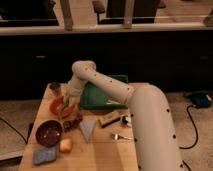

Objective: Place pepper in red bowl

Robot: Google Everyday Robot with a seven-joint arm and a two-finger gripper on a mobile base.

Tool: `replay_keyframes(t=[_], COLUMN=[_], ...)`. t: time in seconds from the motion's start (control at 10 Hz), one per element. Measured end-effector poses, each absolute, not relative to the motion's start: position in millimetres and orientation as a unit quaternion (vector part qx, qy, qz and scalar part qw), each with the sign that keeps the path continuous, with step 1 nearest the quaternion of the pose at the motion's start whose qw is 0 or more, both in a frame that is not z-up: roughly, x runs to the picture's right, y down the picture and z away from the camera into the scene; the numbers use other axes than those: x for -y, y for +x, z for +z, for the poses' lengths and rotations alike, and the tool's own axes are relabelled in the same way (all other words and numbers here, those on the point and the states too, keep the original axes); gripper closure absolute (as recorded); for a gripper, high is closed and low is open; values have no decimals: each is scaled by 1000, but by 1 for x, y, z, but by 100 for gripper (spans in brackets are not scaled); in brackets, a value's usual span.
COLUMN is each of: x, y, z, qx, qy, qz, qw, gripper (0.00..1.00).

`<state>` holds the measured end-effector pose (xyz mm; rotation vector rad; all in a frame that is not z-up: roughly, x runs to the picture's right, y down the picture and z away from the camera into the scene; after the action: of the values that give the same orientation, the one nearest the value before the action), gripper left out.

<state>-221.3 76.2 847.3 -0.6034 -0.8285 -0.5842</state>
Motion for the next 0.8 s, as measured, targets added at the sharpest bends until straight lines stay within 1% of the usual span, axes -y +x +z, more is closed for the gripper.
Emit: replay_keyframes(t=[0.1,0.2,0.3,0.5,0.6,0.7,0.8], x=[-74,-74,-73,-71,-71,-72,-72], y=[-223,-227,-228,-229,-229,-231,-232], z=[846,846,845,845,845,845,845], qx=[391,392,392,392,392,393,394], qy=[-284,-285,-285,-284,-284,-284,-284], qz=[-277,-281,-282,-283,-283,-284,-284], qw=[830,829,828,828,828,827,827], gripper=[94,83,74,52,42,30,24])
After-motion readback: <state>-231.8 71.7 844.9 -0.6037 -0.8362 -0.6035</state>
